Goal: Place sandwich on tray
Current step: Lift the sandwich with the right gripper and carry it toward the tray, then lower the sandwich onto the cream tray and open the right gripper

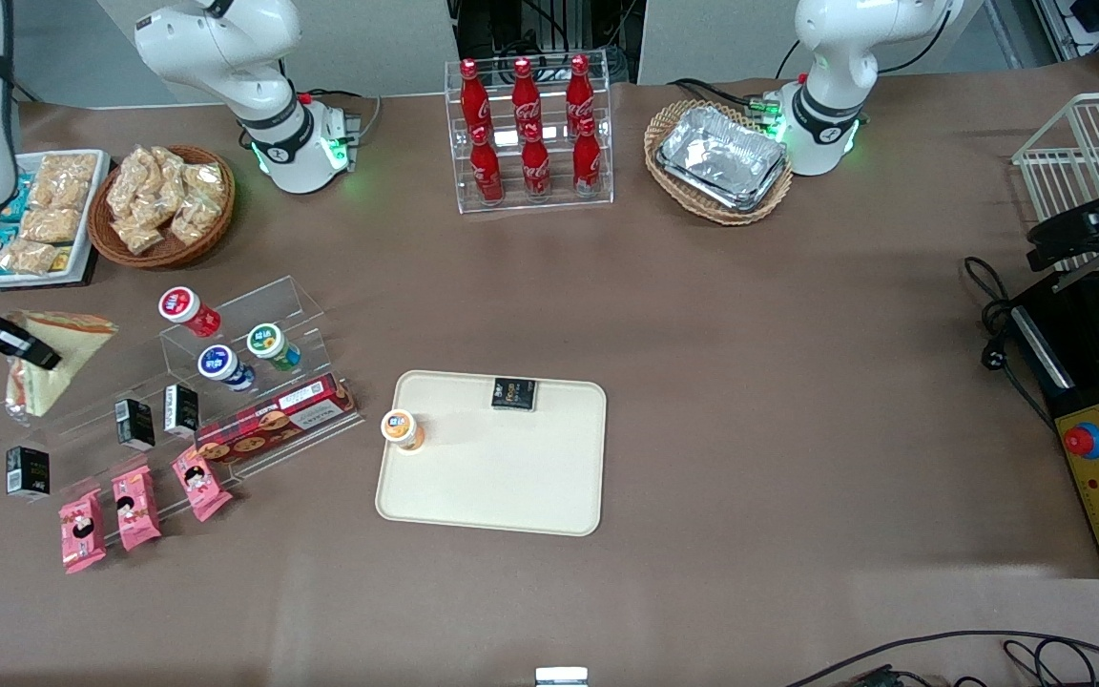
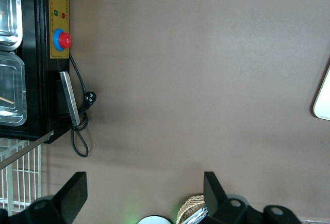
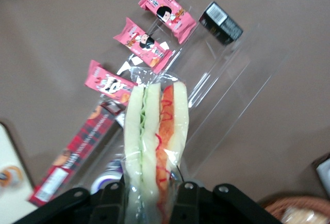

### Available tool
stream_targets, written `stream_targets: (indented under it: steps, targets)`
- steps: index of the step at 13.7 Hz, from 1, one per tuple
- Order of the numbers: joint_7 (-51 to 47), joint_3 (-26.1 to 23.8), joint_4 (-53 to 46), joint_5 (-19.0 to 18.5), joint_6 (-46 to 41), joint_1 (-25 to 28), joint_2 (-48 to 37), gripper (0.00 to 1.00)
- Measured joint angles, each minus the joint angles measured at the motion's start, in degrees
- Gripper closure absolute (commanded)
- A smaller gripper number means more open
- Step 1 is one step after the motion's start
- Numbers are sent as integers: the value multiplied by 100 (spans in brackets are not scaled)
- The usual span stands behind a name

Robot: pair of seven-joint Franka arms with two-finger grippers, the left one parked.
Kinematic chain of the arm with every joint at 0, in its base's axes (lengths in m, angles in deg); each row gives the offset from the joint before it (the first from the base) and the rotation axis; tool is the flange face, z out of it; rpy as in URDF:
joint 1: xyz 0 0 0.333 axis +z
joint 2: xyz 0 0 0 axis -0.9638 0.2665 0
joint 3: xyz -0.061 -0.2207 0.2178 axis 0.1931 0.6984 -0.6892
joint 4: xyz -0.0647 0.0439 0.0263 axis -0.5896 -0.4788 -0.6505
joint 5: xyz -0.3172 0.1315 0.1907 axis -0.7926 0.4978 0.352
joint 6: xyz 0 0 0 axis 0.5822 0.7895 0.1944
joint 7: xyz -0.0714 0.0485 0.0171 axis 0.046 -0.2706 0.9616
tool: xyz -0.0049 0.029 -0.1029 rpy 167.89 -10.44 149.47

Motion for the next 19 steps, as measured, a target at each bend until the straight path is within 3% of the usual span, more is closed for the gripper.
stream_targets:
  steps: [4,10,13,19]
  targets:
    - [-2103,-27,-220,1,-158,773,12,71]
    - [-4452,-37,-556,1,-162,1718,347,74]
    - [-5677,-46,-1024,5,-160,2168,951,74]
    - [-8288,-67,-2090,398,49,2884,2439,74]
